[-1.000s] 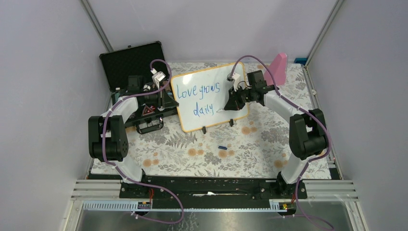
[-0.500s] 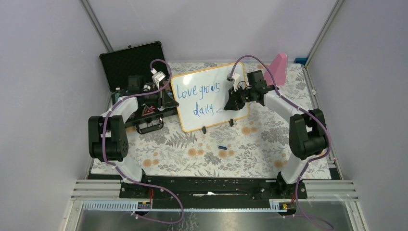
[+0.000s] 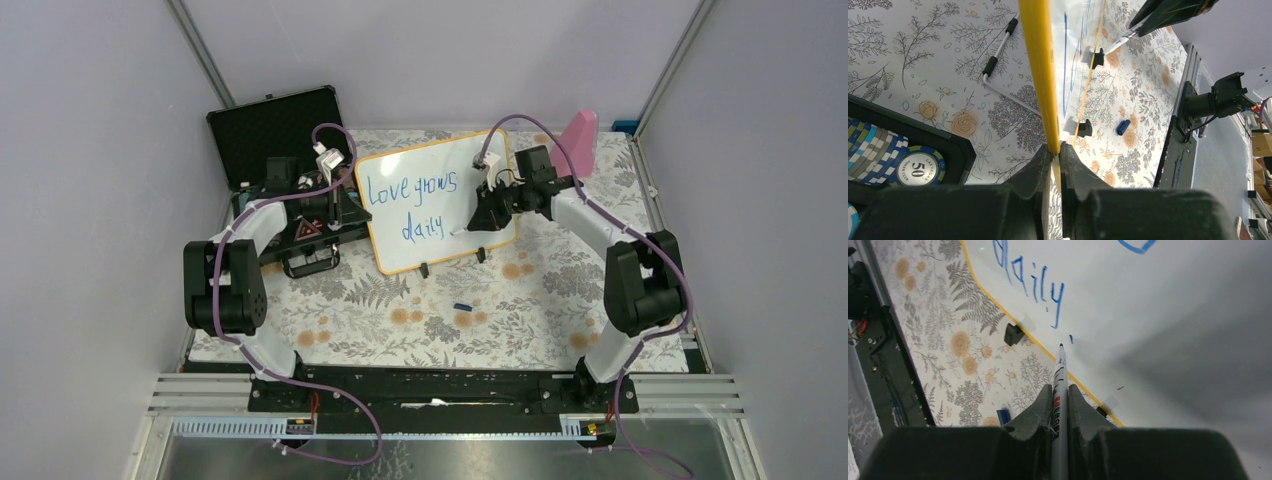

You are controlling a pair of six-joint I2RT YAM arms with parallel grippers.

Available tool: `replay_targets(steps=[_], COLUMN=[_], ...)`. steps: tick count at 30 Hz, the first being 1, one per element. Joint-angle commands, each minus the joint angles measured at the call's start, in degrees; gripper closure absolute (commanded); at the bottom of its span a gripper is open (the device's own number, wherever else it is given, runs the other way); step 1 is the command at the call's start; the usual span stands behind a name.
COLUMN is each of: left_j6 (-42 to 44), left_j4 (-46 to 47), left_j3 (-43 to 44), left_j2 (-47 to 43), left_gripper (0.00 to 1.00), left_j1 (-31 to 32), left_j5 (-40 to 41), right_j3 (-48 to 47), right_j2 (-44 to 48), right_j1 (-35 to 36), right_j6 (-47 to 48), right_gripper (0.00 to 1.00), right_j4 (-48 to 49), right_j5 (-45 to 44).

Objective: Write a sentence on the whiteboard
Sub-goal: Write a sentence on the whiteboard, then close the whiteboard marker.

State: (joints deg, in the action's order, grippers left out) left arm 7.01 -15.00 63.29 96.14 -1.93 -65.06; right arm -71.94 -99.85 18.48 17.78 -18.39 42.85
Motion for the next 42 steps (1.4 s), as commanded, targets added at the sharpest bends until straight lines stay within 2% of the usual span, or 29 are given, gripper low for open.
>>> replay_targets(steps=[1, 5, 12, 18, 23, 26, 30, 33, 36, 39, 42], left_j6=[1.1, -0.1, 0.5, 11.2, 22.4, 26.9, 28.4, 28.3, 29.4, 30.3, 30.9], left_j4=[2.2, 2.2, -2.5, -17.5, -30.7, -35.9, -36.4, -36.5, -36.5, -36.2, -35.1], left_j3=[3.1, 3.9, 6.2, 12.4, 17.9, 19.3, 17.3, 17.0, 17.4, 17.6, 18.0], left_j2=[-1.0, -2.0, -4.9, -10.1, -14.3, -15.7, -16.2, -14.0, -10.0, -5.2, 0.6], left_gripper=[0.85, 0.62, 0.38, 0.35, 0.35, 0.35, 0.35, 0.35, 0.37, 0.38, 0.4], left_j1=[0.1, -0.5, -4.4, -9.8, -8.1, -0.5, 18.4, 31.4, 41.9, 51.2, 56.2], left_j5=[1.2, 1.2, 0.6, 2.3, 5.8, 11.1, 24.1, 30.9, 38.9, 41.7, 42.1], right_j3=[-2.5, -3.7, -4.0, -3.9, -2.4, -0.1, 3.0, 4.7, 6.0, 7.2, 7.6], right_j2=[6.5, 8.6, 11.1, 13.3, 15.3, 17.0, 18.1, 18.8, 19.4, 19.9, 20.0], right_j1=[0.3, 0.2, -0.7, -6.6, -13.9, -17.3, -23.3, -27.2, -30.8, -33.0, -34.2], right_j6=[-0.6, -2.7, -4.6, -10.5, -13.7, -14.5, -16.8, -17.4, -17.4, -17.4, -17.4], right_gripper=[1.0, 1.0, 1.0, 1.0, 1.0, 1.0, 1.0, 1.0, 1.0, 1.0, 1.0], right_j4=[-0.8, -1.7, -3.0, -1.5, -0.2, 0.5, 2.3, 2.4, 2.5, 2.5, 2.5], right_j5=[5.7, 8.2, 9.4, 14.2, 16.8, 16.8, 17.6, 17.5, 17.5, 18.1, 19.2])
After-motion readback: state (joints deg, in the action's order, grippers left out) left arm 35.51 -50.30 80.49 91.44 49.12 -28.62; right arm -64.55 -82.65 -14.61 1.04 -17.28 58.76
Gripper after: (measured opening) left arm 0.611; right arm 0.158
